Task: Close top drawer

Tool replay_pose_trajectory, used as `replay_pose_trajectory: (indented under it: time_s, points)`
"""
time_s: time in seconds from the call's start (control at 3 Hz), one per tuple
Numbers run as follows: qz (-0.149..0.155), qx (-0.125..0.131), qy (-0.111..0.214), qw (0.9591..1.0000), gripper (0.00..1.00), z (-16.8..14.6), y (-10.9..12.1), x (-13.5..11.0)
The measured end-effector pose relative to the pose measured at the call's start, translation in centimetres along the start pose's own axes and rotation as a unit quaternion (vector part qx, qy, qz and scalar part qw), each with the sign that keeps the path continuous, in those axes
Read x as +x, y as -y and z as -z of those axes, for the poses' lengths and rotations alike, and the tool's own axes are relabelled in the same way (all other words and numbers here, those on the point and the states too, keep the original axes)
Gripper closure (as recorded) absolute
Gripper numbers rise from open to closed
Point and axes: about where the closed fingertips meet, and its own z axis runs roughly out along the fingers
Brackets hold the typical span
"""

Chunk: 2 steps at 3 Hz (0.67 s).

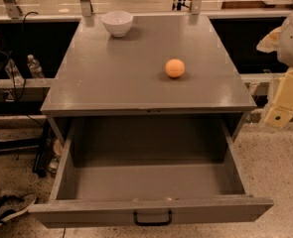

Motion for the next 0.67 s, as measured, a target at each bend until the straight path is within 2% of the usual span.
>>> replay_pose_trajectory:
  time_s: [0.33, 0.67]
  points:
    - [-0.002, 0.000, -0.001, 1.0000, 0.00, -0.2, -0.1, 0.0]
    - [-0.027, -0.025, -0.017, 0.9992, 0.00, -3.0, -1.4, 0.2]
